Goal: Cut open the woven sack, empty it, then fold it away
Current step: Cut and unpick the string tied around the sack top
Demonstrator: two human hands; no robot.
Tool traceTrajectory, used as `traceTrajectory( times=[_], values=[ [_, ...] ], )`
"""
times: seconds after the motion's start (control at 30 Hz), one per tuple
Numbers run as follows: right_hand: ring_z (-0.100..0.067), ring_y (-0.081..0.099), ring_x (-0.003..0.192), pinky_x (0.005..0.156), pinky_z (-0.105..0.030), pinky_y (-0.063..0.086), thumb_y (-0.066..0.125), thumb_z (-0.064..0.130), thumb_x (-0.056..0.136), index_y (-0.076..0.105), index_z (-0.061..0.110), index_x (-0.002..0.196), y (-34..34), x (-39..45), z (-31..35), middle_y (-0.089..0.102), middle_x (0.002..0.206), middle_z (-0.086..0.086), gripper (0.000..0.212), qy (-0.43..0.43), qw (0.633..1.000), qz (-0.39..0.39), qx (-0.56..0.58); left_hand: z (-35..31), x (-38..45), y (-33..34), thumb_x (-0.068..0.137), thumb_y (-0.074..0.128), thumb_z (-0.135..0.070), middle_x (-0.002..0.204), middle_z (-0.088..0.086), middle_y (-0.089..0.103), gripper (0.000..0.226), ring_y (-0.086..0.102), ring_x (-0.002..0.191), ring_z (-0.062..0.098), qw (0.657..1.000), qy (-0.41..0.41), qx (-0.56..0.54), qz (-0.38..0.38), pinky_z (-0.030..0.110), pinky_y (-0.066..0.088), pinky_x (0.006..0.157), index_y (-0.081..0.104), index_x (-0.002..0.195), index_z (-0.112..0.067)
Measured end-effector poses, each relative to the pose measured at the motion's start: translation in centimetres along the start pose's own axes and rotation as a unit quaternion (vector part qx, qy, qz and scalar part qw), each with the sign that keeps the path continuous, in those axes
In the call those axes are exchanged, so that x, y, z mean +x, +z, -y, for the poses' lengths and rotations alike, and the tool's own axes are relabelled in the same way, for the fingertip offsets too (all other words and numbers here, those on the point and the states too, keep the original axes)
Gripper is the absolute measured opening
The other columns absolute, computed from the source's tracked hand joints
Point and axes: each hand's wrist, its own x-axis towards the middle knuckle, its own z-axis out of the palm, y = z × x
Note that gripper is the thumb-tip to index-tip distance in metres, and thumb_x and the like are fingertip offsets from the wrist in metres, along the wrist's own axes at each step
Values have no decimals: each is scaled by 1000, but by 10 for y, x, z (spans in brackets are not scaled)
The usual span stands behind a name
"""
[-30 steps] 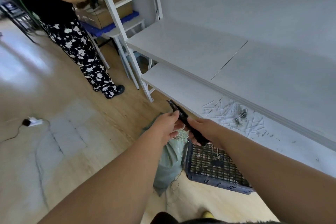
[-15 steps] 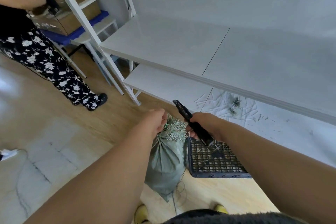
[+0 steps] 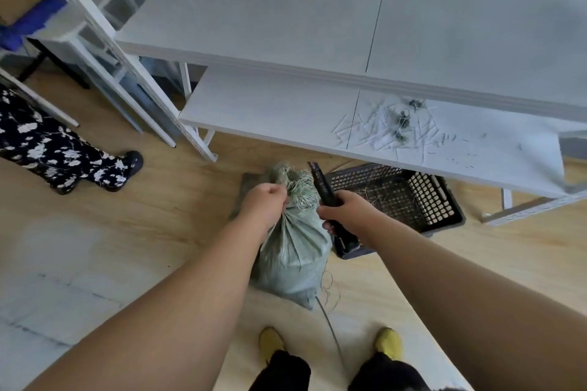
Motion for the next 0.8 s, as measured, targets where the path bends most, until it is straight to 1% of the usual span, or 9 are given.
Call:
traceTrajectory(
  times=[0.03, 0.1, 0.17, 0.23, 0.3, 0.4, 0.6, 0.67, 0.8],
  values=[
    [-20, 55, 59, 55, -28, 50, 64, 9, 89, 52, 1, 113, 3, 5, -8, 59, 73, -11, 27, 4, 1000, -6, -3, 8, 4, 5, 97, 49, -29, 102, -1, 68, 20, 65, 95, 20, 1000, 5, 10, -3, 40, 53, 90, 64, 108, -20],
    [-19, 55, 56, 54, -28, 49, 65, 11, 88, 51, 3, 112, 8, 14, -27, 60, 73, -11, 28, 14, 1000, -14, -6, 28, 10, 20, 98, 47, -26, 103, -7, 64, 22, 65, 87, 15, 999, 14, 26, -14, 34, 54, 77, 62, 114, -21],
    [-17, 54, 55, 52, -25, 50, 65, 13, 89, 51, 3, 112, 11, 26, -49, 59, 75, -11, 29, 16, 1000, -25, 1, 50, 12, 36, 98, 46, -23, 103, -11, 62, 21, 60, 78, 7, 998, 26, 42, -36, 21, 48, 63, 60, 113, -26],
    [-15, 57, 60, 54, -23, 52, 65, 14, 89, 51, 4, 112, 13, 40, -72, 59, 83, -12, 30, 10, 999, -37, 12, 72, 17, 51, 99, 47, -22, 104, -13, 59, 22, 56, 82, 7, 996, 32, 53, -62, 14, 39, 58, 60, 115, -28],
    [-14, 60, 64, 57, -23, 54, 66, 18, 89, 53, 6, 112, 15, 55, -94, 62, 88, -12, 29, 4, 999, -47, 11, 94, 28, 67, 99, 47, -20, 107, -13, 60, 23, 56, 92, 6, 993, 44, 60, -87, 13, 38, 64, 60, 116, -27],
    [-12, 63, 64, 58, -22, 54, 65, 21, 90, 55, 11, 109, 17, 82, -129, 65, 90, -12, 24, -2, 998, -58, 10, 130, 51, 98, 98, 47, -14, 110, -12, 65, 25, 60, 101, 8, 990, 68, 43, -116, 23, 47, 85, 61, 116, -24],
    [-11, 64, 61, 61, -30, 58, 63, 22, 90, 56, 14, 103, 22, 152, -212, 65, 85, -6, 17, -27, 995, -100, 5, 208, 106, 168, 94, 47, -5, 109, -10, 65, 30, 59, 104, 5, 983, 110, 14, -144, 25, 50, 88, 63, 114, -23],
    [-11, 64, 62, 62, -32, 58, 63, 21, 90, 55, 15, 108, 25, 178, -235, 65, 86, -6, 20, -39, 993, -107, 8, 229, 131, 184, 94, 48, -5, 109, -11, 65, 30, 58, 103, 3, 980, 124, 13, -155, 19, 47, 86, 64, 114, -23],
    [-9, 64, 61, 58, -26, 56, 61, 22, 92, 54, 17, 113, 31, 234, -265, 64, 86, -3, 23, -87, 990, -105, 18, 257, 184, 202, 93, 49, -5, 107, -15, 65, 31, 57, 98, -2, 967, 173, 4, -188, 3, 39, 80, 64, 111, -25]
  ],
)
